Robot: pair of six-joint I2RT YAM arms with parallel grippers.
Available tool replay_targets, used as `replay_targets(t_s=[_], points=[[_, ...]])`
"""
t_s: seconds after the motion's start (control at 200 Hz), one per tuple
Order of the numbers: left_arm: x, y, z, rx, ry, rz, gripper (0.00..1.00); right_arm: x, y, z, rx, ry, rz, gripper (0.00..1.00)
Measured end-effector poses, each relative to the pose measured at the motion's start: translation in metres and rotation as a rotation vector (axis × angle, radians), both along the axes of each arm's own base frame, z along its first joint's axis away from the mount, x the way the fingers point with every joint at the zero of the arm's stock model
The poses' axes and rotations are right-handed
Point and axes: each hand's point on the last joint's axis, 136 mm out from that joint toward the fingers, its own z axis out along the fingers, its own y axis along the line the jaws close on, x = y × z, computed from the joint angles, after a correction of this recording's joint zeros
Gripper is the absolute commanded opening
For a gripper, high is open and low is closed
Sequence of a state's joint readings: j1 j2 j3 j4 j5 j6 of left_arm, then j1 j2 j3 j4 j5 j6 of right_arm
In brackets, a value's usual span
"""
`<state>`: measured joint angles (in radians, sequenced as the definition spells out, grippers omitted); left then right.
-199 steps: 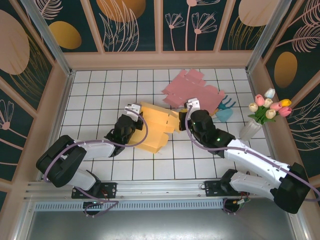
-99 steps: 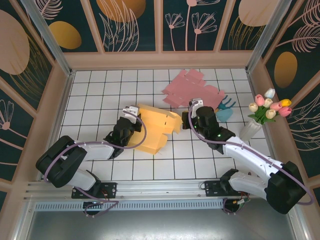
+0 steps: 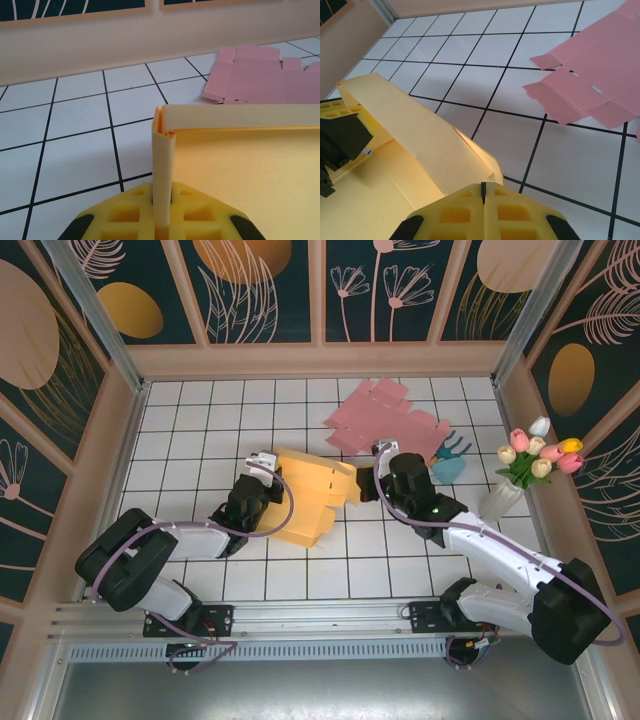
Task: Fold the paper box
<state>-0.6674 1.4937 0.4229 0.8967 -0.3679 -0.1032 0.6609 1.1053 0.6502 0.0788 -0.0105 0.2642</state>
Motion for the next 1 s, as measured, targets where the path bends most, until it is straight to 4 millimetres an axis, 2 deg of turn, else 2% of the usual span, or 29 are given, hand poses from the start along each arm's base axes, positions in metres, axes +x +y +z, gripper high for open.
replay_targets(t_s=[0.47, 0.676, 1.001], points=[[0.000, 0.000, 0.000, -0.006, 0.003, 0.000, 0.00, 0.015, 0.019, -0.018, -0.040, 0.052, 0.039, 0.00], [0.000, 0.003, -0.005, -0.003, 0.019, 0.015, 0.00, 0.015, 0.033, -0.028, -0.066, 0.066, 0.057, 0.00], [0.001, 0.010, -0.007, -0.024, 0.032, 0.066, 0.00, 0.017, 0.043, -0.017, -0.131, 0.036, 0.012, 0.00]])
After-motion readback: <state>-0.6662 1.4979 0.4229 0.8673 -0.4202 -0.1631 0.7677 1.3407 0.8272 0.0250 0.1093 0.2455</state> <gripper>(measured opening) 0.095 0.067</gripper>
